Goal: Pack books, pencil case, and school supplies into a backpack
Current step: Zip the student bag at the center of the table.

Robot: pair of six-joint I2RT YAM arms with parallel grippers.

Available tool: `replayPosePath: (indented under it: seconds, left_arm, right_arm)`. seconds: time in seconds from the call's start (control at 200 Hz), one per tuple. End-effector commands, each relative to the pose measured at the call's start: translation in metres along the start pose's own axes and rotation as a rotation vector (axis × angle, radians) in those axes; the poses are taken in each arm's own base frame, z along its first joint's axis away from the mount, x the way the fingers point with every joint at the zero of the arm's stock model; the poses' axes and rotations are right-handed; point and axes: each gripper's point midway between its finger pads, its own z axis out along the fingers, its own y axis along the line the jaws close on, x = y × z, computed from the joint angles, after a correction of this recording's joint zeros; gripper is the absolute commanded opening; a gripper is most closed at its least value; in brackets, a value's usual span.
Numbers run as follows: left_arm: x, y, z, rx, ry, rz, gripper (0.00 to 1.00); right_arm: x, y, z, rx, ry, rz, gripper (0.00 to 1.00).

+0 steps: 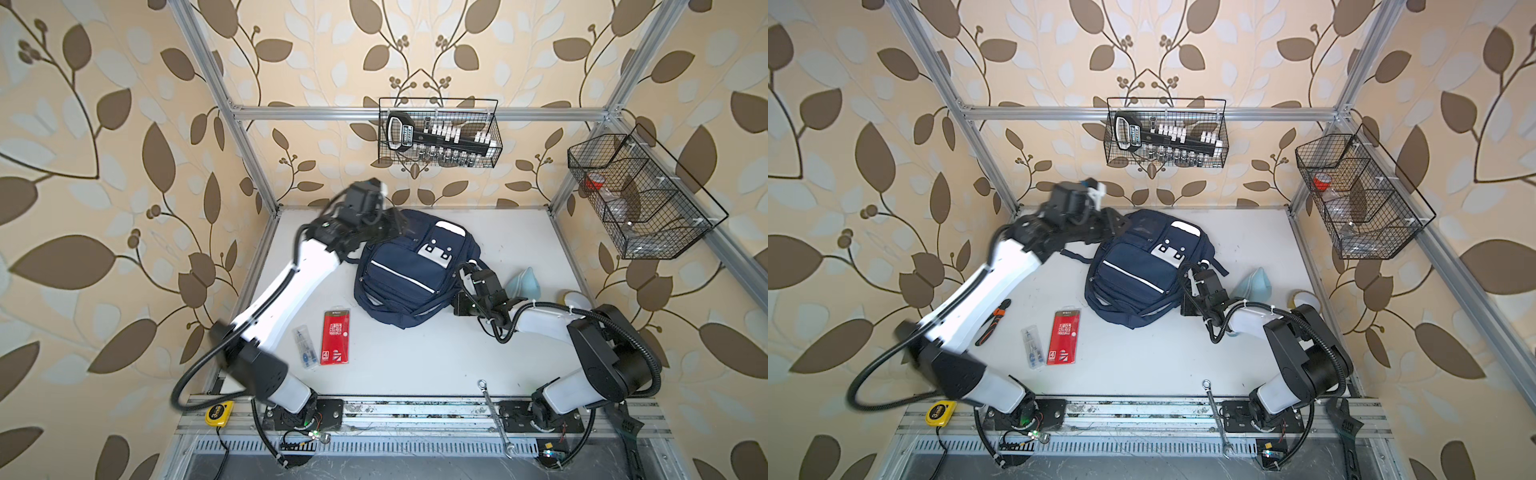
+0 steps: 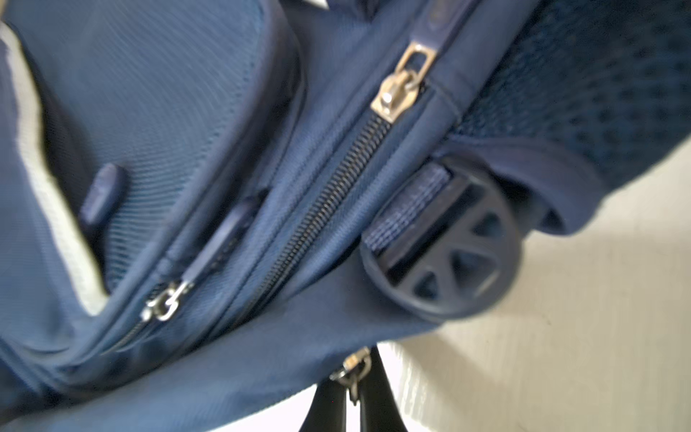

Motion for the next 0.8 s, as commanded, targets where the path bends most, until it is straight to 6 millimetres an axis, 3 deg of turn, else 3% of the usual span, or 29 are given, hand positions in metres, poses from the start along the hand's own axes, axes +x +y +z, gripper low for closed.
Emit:
replayPosePath:
  seconds: [0.0, 0.09, 0.15, 0.195, 0.405, 0.495, 0.59, 0.795]
  left_arm:
    - [0.069, 0.012, 0.06, -0.099, 0.249, 0.128, 0.53]
    - [0.078, 0.028, 0.078, -0.162, 0.287, 0.181, 0.62]
    - [0.087, 0.041, 0.09, -0.2, 0.326, 0.21, 0.8]
    - [0.096, 0.046, 0.1, -0.206, 0.366, 0.224, 0.81]
    - [0.109, 0.027, 0.142, -0.203, 0.4, 0.333, 0.91]
    - [0.111, 0.024, 0.158, -0.228, 0.409, 0.381, 0.91]
    - [0.126, 0.044, 0.176, -0.291, 0.462, 0.413, 0.89]
    - [0.161, 0.086, 0.217, -0.343, 0.53, 0.402, 0.68]
  right_arm:
    - [-0.009, 0.004, -0.005, -0.021, -0.076, 0.014, 0.0]
    - [-0.009, 0.004, -0.007, -0.042, -0.114, 0.033, 0.0]
    - [-0.01, 0.005, -0.011, -0.06, -0.137, 0.047, 0.0]
    - [-0.011, 0.007, -0.014, -0.075, -0.158, 0.054, 0.0]
    - [-0.013, 0.009, -0.025, -0.098, -0.227, 0.039, 0.0]
    - [-0.013, 0.01, -0.024, -0.1, -0.228, 0.025, 0.0]
    - [-0.012, 0.006, -0.021, -0.088, -0.226, 0.022, 0.0]
    - [-0.007, 0.012, -0.015, -0.079, -0.205, 0.003, 0.0]
